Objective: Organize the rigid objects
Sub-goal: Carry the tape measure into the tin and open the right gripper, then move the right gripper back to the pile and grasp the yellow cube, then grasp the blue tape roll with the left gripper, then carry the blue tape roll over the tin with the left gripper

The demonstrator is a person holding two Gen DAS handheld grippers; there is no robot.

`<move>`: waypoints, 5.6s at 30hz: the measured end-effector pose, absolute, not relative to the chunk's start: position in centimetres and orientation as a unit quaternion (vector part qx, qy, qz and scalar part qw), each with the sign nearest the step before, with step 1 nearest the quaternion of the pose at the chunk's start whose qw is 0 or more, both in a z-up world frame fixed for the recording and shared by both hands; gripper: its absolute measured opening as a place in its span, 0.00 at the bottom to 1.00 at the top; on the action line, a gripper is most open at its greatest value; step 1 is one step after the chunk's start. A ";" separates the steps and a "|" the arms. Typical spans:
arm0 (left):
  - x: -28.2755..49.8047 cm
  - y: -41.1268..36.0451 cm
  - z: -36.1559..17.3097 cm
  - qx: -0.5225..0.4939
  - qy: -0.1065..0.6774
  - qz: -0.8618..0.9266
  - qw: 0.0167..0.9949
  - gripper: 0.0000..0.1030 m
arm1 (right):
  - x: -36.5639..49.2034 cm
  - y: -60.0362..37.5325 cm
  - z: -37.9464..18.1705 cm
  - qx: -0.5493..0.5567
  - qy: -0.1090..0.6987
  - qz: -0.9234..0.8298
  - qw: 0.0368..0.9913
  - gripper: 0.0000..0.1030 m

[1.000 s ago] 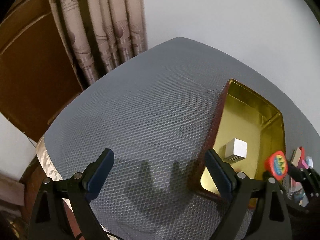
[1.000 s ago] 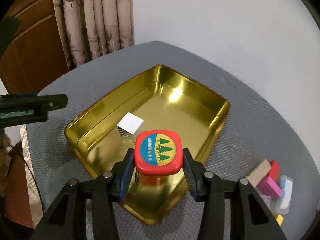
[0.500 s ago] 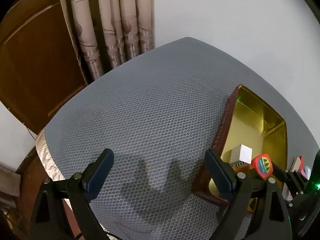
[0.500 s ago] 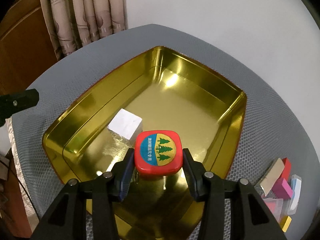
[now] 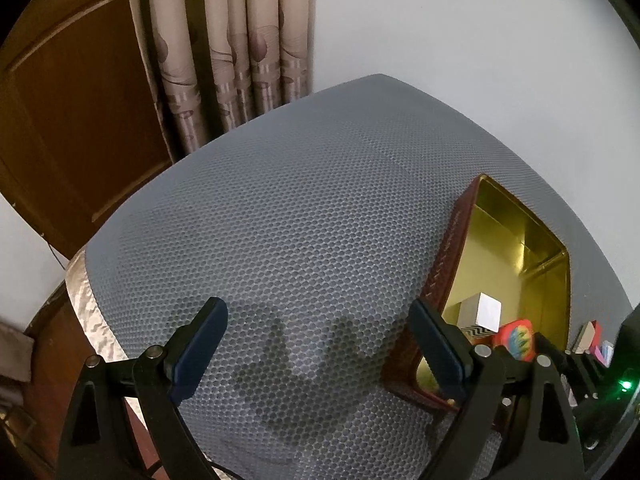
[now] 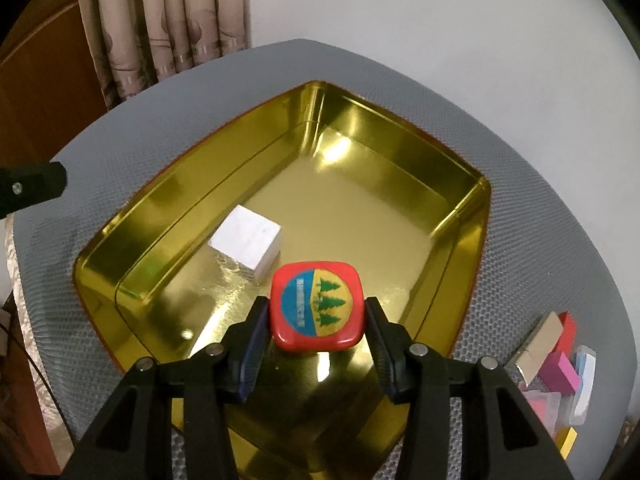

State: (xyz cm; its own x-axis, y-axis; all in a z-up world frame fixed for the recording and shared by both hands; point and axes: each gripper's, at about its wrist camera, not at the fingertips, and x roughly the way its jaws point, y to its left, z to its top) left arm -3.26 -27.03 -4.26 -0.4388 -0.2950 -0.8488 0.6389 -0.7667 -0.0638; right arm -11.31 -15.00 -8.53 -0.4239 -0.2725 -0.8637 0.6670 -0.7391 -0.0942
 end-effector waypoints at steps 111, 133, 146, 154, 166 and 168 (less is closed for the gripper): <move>-11.3 7.9 -8.4 0.531 -0.063 -0.807 -0.253 0.34 | -16.9 16.5 -12.9 0.424 0.064 -0.902 0.053 0.31; -11.8 8.2 -7.9 0.518 -0.090 -0.819 -0.230 0.27 | -15.7 17.4 -11.9 0.425 0.055 -0.902 0.055 0.31; -11.8 8.1 -7.9 0.521 -0.097 -0.818 -0.222 0.21 | -15.7 16.9 -11.8 0.425 0.054 -0.902 0.055 0.31; -12.3 7.4 -8.3 0.539 -0.082 -0.811 -0.212 0.21 | -15.6 16.9 -11.7 0.425 0.054 -0.902 0.055 0.31; -12.3 6.7 -8.1 0.535 -0.079 -0.817 -0.203 0.18 | -15.6 16.3 -11.7 0.426 0.052 -0.902 0.055 0.31; -12.1 6.3 -7.6 0.533 -0.071 -0.818 -0.205 0.18 | -15.5 16.1 -11.7 0.426 0.052 -0.902 0.055 0.31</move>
